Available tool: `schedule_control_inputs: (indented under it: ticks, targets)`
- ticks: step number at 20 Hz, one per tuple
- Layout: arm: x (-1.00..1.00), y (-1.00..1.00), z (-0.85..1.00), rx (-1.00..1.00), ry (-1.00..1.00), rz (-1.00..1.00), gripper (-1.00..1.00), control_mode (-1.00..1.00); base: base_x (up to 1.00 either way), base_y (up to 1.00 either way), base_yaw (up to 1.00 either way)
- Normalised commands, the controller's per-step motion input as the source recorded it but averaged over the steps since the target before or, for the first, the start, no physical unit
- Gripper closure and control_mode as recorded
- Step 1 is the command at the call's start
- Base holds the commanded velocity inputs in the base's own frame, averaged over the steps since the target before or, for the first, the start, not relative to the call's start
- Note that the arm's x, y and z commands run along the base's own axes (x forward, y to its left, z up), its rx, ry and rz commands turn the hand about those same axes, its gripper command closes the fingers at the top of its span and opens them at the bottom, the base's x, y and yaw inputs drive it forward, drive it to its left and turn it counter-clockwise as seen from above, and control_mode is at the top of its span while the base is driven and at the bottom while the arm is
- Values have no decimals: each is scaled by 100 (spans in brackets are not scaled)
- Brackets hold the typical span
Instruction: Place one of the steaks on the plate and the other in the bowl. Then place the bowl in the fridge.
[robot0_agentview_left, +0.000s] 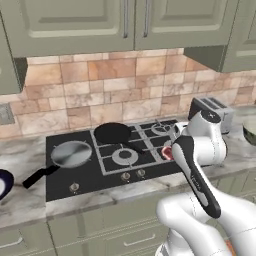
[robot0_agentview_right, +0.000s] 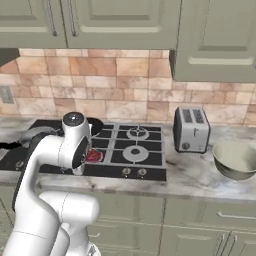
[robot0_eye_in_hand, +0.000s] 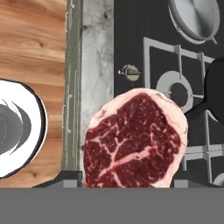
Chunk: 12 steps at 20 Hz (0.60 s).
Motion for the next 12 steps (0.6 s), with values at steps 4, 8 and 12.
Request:
schedule_control_inputs:
  ticks: [4,8,12]
  targets:
    - [0,0,0,0,0,0,100,100,0,-71,-2]
    - [0,0,0,0,0,0,100,100,0,-65,0]
    - [0,0,0,0,0,0,100,100,0,-66,0]
